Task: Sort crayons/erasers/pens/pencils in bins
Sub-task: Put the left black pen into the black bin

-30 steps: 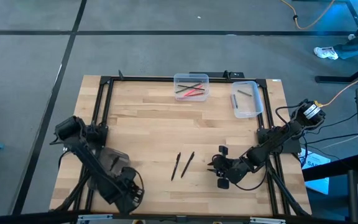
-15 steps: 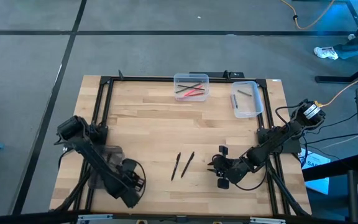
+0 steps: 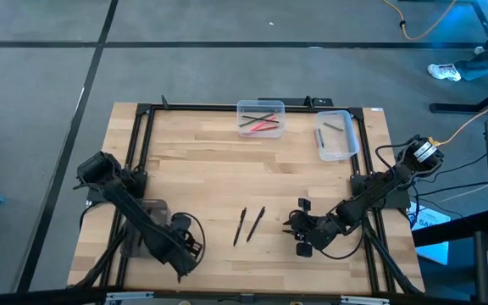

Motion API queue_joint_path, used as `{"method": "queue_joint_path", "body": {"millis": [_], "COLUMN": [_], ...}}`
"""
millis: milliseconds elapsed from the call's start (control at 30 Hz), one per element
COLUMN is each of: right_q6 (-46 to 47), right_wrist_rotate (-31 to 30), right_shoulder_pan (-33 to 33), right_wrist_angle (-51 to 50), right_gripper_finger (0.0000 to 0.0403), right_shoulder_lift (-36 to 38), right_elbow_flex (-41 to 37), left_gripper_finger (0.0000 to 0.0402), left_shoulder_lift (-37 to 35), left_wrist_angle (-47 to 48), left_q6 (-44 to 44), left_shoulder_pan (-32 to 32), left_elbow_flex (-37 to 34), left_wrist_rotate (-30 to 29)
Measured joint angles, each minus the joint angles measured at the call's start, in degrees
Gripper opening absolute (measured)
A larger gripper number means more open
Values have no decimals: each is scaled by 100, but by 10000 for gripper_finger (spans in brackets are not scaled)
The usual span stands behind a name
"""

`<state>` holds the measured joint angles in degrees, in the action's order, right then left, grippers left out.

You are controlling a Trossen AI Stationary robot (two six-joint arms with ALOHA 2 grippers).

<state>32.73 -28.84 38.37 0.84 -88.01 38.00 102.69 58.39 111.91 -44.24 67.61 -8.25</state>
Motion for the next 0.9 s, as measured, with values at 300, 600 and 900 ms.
{"method": "queue_joint_path", "body": {"millis": [300,600,900], "right_q6": [-2,-2,-2], "right_wrist_rotate": [0,35,39], "right_shoulder_pan": [0,0,1], "right_wrist_angle": [-42,-218,-289], "right_gripper_finger": [107,107,107], "right_shoulder_lift": [-2,-4,-4], "right_elbow_flex": [0,0,0], "left_gripper_finger": [239,239,220], "left_shoulder_lift": [145,640,765], "left_wrist_angle": [-639,-803,-835], "left_q6": [-261,-133,-141], "left_shoulder_pan": [-6,-156,-183], "left_elbow_flex": [2,37,32], "left_wrist_rotate": [-20,599,620]}}
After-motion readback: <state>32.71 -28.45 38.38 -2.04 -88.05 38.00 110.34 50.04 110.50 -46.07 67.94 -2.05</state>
